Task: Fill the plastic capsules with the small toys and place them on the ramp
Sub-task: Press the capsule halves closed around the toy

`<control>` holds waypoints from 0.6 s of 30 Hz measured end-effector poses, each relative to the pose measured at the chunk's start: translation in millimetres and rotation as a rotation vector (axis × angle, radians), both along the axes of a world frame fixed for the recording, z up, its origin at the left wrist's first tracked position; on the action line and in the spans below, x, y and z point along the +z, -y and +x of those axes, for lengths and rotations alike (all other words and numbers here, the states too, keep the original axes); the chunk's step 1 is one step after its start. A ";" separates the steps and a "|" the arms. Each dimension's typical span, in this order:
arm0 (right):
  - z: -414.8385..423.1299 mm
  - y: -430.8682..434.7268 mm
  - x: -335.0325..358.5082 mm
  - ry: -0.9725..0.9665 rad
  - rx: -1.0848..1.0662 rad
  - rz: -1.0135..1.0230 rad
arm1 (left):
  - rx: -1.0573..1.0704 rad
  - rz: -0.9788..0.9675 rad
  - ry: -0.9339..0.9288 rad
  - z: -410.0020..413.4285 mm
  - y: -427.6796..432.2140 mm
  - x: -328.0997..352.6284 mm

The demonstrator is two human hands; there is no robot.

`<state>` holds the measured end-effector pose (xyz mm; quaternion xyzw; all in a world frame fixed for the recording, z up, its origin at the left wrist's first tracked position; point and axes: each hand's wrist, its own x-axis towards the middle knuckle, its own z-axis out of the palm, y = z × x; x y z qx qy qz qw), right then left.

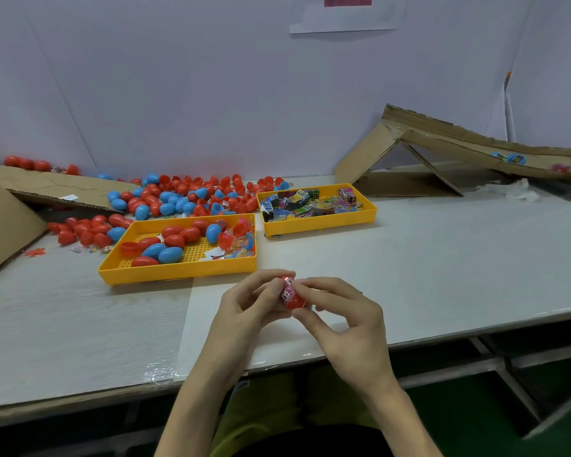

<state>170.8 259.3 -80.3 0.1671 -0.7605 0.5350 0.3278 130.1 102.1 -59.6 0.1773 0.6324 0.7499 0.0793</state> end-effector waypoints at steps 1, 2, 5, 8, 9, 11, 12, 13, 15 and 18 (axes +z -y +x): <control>-0.3 -0.2 -0.5 -0.001 0.000 -0.010 | -0.003 0.006 0.001 0.3 -0.3 0.6; -0.5 -0.4 -0.9 -0.004 -0.002 -0.017 | -0.001 0.011 0.004 0.4 -0.5 1.1; -0.6 -0.6 -2.9 -0.003 -0.012 -0.022 | 0.012 0.014 0.008 0.1 -0.5 1.3; -0.7 -0.9 -3.5 0.008 -0.011 -0.032 | 0.016 0.003 0.009 0.1 -0.8 0.9; -1.0 -1.0 -3.5 0.009 -0.010 -0.033 | 0.019 -0.002 0.010 0.2 -0.8 1.2; -0.8 -1.2 -3.4 0.011 -0.012 -0.034 | 0.025 -0.011 0.014 0.4 -1.1 1.4; -0.2 -1.3 -3.6 0.011 -0.015 -0.033 | 0.030 -0.017 0.015 0.4 -1.2 1.5; 0.2 -1.4 -3.5 0.015 -0.018 -0.033 | 0.036 -0.022 0.016 0.6 -1.3 1.6; 0.9 -1.2 -2.1 0.031 -0.017 -0.039 | 0.045 -0.024 0.019 1.0 -1.7 1.9; 0.7 -1.5 0.1 0.022 0.021 -0.040 | 0.058 -0.039 0.020 1.4 -2.8 3.2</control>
